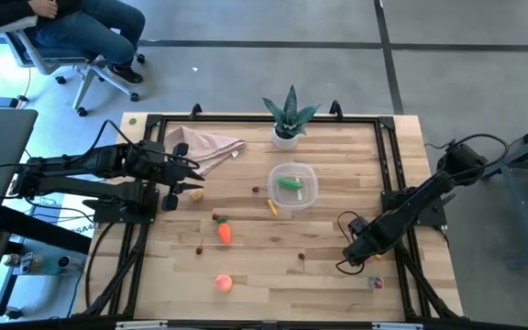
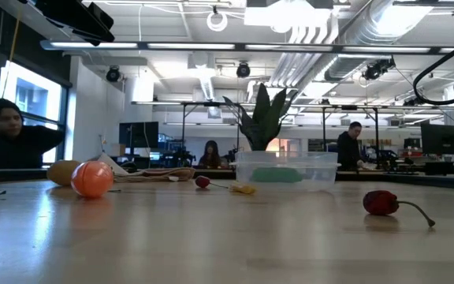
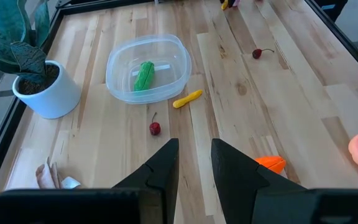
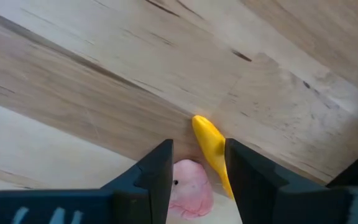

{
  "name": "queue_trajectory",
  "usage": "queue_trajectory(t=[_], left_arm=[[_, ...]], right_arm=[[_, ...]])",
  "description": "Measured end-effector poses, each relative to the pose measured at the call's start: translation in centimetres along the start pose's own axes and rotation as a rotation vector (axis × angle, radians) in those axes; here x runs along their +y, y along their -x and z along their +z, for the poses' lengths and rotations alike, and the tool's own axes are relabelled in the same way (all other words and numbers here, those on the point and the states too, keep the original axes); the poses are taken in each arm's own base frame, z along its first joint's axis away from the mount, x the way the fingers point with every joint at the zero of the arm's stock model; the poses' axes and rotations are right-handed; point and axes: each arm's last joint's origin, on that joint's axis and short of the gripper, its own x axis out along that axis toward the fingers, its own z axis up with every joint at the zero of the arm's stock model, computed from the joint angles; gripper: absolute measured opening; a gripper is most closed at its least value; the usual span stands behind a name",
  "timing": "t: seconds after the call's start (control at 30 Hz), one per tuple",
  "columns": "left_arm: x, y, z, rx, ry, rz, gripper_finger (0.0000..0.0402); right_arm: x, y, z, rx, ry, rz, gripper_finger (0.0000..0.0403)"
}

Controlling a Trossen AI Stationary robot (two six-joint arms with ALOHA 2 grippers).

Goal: Pick and placing Produce into tupperware
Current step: Put the corn into the transparent bin

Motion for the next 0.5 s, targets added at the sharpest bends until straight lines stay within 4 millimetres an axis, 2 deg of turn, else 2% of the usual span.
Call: queue_trajectory(t=[0.5], left_arm=[[0.0, 0.0, 0.0, 0.0, -0.001, -0.001, 0.0083]], right_arm=[[-0.14, -0.51, -0.11, 0.049, 0.042, -0.058, 0.0135]])
